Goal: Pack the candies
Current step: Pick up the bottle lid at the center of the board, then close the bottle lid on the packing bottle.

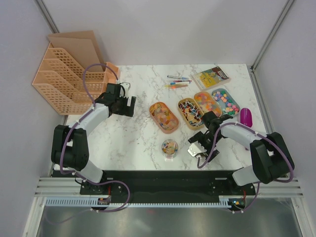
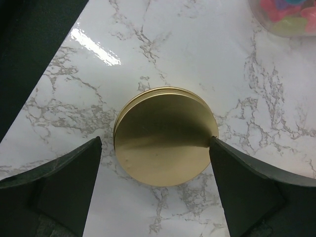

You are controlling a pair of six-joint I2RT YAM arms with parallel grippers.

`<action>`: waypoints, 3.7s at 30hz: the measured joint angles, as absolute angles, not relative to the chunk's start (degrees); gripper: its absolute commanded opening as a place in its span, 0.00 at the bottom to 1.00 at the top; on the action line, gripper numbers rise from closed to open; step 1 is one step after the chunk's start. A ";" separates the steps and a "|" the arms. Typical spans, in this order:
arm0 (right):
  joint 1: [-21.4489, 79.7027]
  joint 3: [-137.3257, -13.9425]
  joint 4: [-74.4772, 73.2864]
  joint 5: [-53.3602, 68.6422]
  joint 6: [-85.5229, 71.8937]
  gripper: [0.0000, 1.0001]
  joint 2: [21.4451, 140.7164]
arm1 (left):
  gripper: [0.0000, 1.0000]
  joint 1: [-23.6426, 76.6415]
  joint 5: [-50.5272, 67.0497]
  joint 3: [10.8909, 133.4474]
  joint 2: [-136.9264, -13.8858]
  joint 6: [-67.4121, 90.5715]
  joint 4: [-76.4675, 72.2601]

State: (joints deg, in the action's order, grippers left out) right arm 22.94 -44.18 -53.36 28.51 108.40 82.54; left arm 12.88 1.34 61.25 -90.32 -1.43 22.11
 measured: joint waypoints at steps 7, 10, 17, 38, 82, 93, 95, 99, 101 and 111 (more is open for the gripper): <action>23.03 -45.04 -51.13 28.62 105.58 0.98 83.88 | 1.00 12.88 1.37 60.77 -90.08 -1.52 22.17; 23.05 -45.04 -50.74 28.60 104.84 0.98 83.88 | 1.00 12.88 1.39 60.77 -90.08 -1.54 22.20; 23.03 -45.17 -50.72 27.92 103.66 0.97 85.10 | 1.00 12.88 1.45 60.77 -90.08 -1.54 22.17; 28.64 -67.92 -59.31 27.29 90.04 0.88 81.73 | 1.00 12.64 -0.03 58.59 -89.23 -3.84 20.32; 51.44 -72.55 -53.93 21.50 70.22 0.86 97.78 | 1.00 8.56 -0.95 49.80 -75.37 -5.93 17.43; 51.64 -70.35 -51.53 19.90 67.85 0.98 96.90 | 1.00 8.36 -0.93 49.41 -75.37 -5.91 17.41; 51.64 -68.55 -50.43 19.07 67.44 0.98 96.16 | 1.00 8.36 -0.93 49.41 -75.37 -5.91 17.39; 51.59 -65.56 -49.67 17.87 66.19 0.98 92.64 | 1.00 8.36 -0.93 49.41 -75.37 -5.91 17.39; 51.59 -64.90 -49.63 17.50 65.34 0.98 90.56 | 1.00 8.36 -0.93 49.41 -75.37 -5.91 17.39; 50.81 -60.29 -47.72 12.97 61.25 0.91 83.81 | 1.00 8.36 0.47 49.43 -75.37 -5.89 17.39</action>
State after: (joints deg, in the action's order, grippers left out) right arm 50.81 -60.29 -47.72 12.97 61.25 83.81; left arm 8.36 0.47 49.43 -75.37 -5.89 17.39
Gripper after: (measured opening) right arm 0.967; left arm 0.995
